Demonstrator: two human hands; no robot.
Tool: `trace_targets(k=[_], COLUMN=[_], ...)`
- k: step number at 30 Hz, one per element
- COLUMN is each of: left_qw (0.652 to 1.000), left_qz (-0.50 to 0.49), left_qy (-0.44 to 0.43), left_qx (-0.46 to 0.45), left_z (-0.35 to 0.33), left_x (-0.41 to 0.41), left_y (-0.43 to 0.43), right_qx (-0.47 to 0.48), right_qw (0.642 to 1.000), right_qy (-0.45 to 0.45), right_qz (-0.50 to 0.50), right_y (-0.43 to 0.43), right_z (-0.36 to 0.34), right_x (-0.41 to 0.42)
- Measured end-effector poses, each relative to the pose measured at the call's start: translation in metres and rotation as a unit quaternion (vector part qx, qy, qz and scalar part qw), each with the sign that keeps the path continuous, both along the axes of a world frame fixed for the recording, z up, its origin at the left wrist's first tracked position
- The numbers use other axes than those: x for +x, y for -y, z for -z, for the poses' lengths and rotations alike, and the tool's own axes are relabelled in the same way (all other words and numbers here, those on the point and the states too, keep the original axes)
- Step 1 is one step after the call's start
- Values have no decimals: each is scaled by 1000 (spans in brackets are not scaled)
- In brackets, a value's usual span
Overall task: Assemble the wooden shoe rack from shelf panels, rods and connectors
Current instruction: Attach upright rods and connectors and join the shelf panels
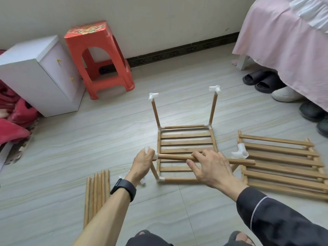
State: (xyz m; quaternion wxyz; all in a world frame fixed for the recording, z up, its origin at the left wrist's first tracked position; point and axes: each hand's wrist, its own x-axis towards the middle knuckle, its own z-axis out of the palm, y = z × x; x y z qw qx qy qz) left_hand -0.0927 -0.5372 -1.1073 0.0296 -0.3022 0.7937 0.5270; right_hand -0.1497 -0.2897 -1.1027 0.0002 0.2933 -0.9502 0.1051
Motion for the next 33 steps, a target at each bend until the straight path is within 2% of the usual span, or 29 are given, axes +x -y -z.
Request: trace_targets(k=[2, 6, 13, 15, 18, 22, 27, 33], left_qw=[1000, 1000, 999, 999, 998, 999, 996, 994], left_qz=[6, 13, -8, -9, 24, 20, 59, 60], left_qy=[3, 14, 12, 9, 18, 2, 19, 18], left_qx=[4, 18, 36, 45, 54, 49, 70, 89], left_z=[-2, -2, -1, 1, 7, 3, -2, 4], left_x=[-1, -2, -4, -3, -5, -17, -13, -16], left_y=[2, 7, 10, 11, -2, -15, -1, 6], right_qx=[-10, -25, -33, -10, 25, -14, 32, 7], right_qw=[1000, 989, 995, 997, 990, 977, 988, 993], right_qy=[-28, -144, -85, -73, -57, -99, -90, -112], right_qz=[-3, -14, -29, -31, -124, -186, -121, -44], right_y=[-1, 3, 12, 13, 24, 69, 56, 1], right_z=[-2, -10, -4, -5, -1, 6, 4, -4], right_x=[2, 2, -8, -10, 6, 58, 40, -1])
